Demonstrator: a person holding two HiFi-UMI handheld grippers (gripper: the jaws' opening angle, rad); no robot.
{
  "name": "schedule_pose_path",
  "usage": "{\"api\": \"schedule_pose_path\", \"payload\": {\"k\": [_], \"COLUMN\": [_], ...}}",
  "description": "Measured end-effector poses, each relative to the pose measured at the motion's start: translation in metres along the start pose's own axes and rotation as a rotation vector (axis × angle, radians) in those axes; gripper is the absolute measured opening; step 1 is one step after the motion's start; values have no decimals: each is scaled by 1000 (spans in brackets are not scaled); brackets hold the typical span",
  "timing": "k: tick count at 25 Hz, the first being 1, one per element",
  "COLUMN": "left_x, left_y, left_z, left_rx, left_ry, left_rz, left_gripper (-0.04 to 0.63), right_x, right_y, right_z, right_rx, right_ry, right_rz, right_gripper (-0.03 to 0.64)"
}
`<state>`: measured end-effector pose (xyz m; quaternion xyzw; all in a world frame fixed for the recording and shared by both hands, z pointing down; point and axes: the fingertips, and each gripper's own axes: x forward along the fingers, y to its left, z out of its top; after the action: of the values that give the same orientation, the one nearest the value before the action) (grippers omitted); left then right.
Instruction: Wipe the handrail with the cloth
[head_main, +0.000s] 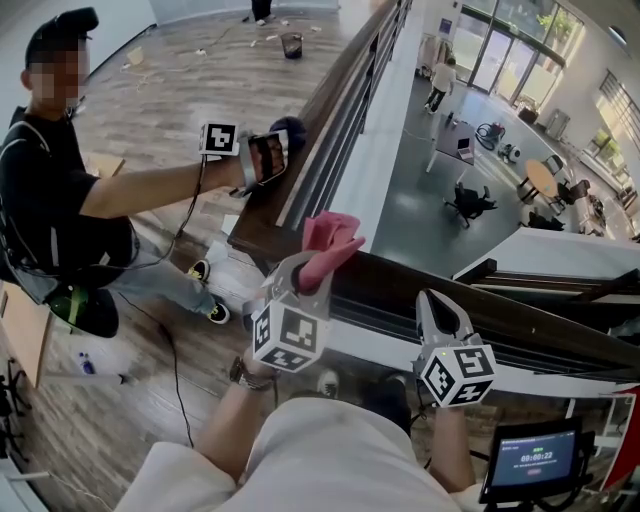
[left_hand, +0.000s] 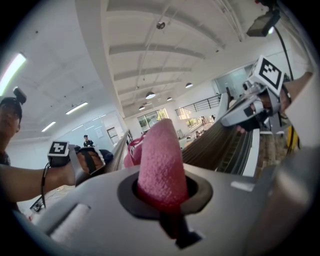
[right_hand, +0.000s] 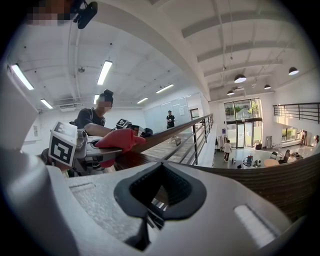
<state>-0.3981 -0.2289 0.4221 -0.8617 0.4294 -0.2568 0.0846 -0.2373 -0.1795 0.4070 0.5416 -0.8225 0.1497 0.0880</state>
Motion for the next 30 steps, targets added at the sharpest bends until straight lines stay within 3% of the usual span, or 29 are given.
{"api": "schedule_pose_path", "payload": {"k": [17, 30], "left_x": [15, 22], "left_y": [7, -20], "left_z": [1, 6], "left_rx": [-27, -41], "left_ry": [37, 61], "left_rz": [20, -15], "left_gripper": [37, 37], "right_x": [15, 17], "right_y": [-8, 0], "right_z": [5, -4], "right_rx": [6, 2], "right_ry": [14, 31], "right_rz": [8, 43], "right_gripper": [3, 3]}}
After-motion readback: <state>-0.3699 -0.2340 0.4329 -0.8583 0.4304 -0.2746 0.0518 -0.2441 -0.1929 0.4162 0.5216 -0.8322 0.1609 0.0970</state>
